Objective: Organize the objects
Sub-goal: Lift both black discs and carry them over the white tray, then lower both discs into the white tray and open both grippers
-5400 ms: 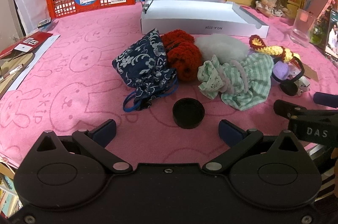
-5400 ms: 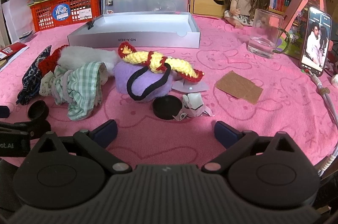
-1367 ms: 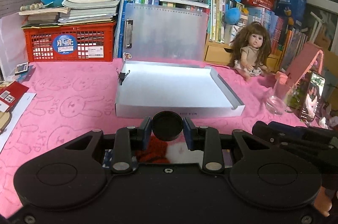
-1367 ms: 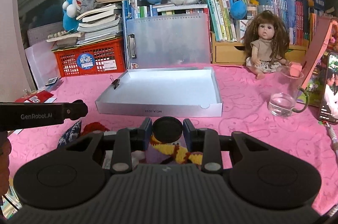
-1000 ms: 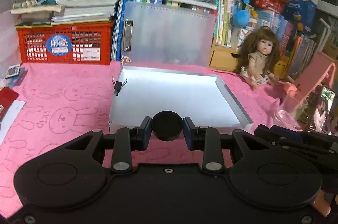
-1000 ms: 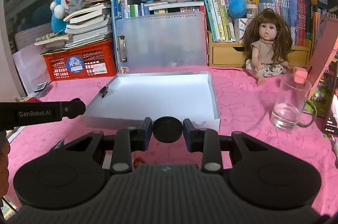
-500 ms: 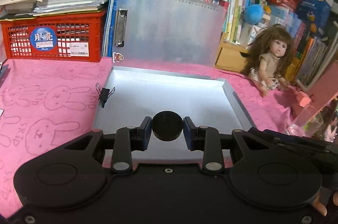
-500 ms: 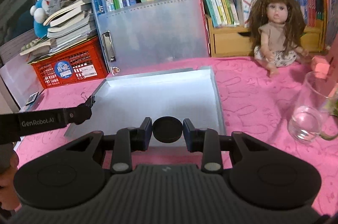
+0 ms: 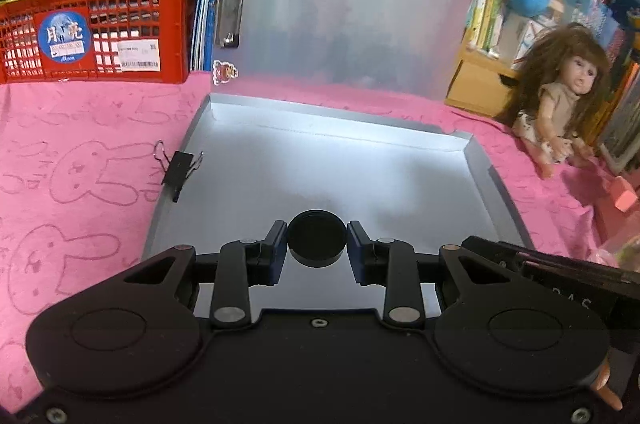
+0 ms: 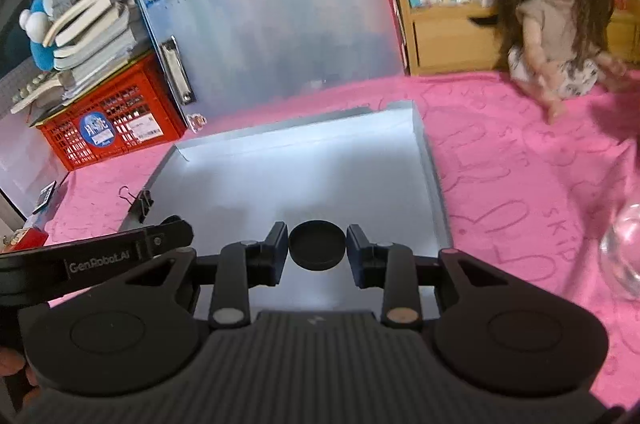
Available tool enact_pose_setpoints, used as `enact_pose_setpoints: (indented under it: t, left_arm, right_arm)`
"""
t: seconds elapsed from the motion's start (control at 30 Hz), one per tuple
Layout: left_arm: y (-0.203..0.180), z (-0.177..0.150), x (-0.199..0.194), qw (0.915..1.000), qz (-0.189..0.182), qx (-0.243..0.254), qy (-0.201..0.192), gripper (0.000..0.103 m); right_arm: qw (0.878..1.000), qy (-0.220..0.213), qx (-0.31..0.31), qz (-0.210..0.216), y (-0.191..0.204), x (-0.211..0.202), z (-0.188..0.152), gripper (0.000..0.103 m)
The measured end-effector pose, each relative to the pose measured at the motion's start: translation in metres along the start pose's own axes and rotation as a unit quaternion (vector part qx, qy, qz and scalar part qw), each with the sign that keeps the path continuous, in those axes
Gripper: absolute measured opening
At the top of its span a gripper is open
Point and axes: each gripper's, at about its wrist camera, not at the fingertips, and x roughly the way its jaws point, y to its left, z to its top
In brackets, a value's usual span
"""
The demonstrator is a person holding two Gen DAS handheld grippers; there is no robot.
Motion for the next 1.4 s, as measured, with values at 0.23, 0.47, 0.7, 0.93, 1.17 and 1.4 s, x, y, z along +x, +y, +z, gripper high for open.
enact_pose_setpoints:
  t: [0.23, 0.47, 0.7, 0.93, 1.17, 1.4]
  left_arm:
    - [0.003, 0.007, 0.029, 0.9991, 0.005, -0.012, 0.039, 0.030]
    - [-0.002, 0.002, 0.040, 0.9983, 0.017, 0.009, 0.056, 0.031]
    - [-0.005, 0.001, 0.041, 0.9982, 0.017, 0.018, 0.054, 0.031]
    - [-0.006, -0.001, 0.040, 0.9982, 0.018, 0.024, 0.051, 0.032]
    - [-0.009, -0.001, 0.035, 0.9982, 0.018, 0.024, 0.052, 0.046]
    - [-0.006, 0.002, 0.011, 0.9994, 0.006, 0.018, 0.031, 0.069]
  right_arm:
    - [0.999, 0.040, 0.001, -0.003, -0.007, 0.024, 0.008, 0.037]
    - [0.998, 0.061, -0.014, -0.015, -0.003, 0.036, 0.007, 0.037]
    - [0.997, 0.065, -0.022, -0.020, -0.002, 0.039, 0.006, 0.036]
    - [0.998, 0.061, -0.027, -0.023, -0.001, 0.039, 0.004, 0.040]
    - [0.998, 0.058, -0.024, -0.023, 0.001, 0.037, 0.003, 0.055]
    - [0.999, 0.033, -0.033, -0.021, -0.001, 0.012, 0.007, 0.062]
